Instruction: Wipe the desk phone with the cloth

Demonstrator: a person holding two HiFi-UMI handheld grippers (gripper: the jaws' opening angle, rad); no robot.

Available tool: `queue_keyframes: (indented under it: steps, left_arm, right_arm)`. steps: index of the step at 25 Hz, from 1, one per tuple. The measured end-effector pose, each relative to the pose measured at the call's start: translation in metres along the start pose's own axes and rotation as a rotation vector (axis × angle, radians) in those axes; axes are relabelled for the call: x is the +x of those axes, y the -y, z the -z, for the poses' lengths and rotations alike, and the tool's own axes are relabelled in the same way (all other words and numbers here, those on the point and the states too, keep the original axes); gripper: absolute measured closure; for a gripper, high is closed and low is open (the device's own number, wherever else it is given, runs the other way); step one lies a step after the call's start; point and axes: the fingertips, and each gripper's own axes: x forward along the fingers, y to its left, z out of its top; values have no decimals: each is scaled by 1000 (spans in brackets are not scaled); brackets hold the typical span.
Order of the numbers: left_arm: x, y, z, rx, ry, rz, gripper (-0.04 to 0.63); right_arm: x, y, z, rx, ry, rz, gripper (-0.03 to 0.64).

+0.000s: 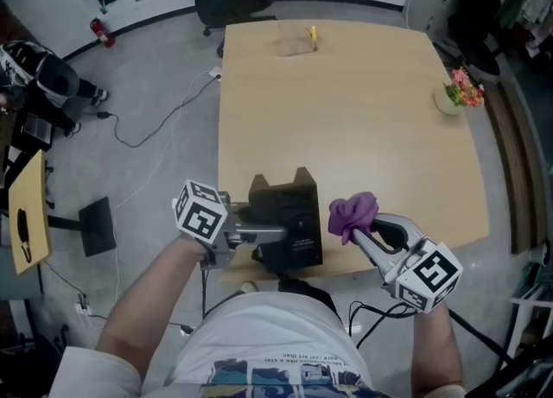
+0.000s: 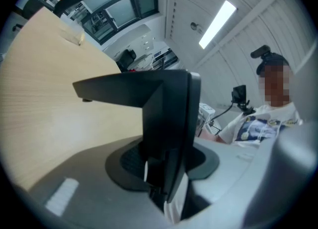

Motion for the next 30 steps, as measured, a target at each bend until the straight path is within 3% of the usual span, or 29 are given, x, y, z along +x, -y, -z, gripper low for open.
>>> queue_keyframes:
  steps: [8, 13, 19, 21, 27, 30]
  left_arm:
    - [15, 16, 19, 16, -71, 26, 417]
    - [20, 24, 28, 18, -101, 33, 417]
    - [31, 34, 32, 27, -133, 53, 417]
    - [36, 37, 29, 29, -136, 59, 417]
    - [32, 45, 38, 34, -136, 62, 417]
    - [30, 47, 38, 41, -128, 65, 417]
  right_arm:
    - [14, -4, -98, -170, 145, -100, 526]
    - [36, -32, -130, -254, 170, -315, 526]
    - [66, -63, -105, -283, 46, -576, 526]
    - [75, -62, -93, -298, -8, -626, 526]
    - [108, -56, -66, -306, -135, -641, 526]
    - [127, -42, -52, -317, -181, -601, 526]
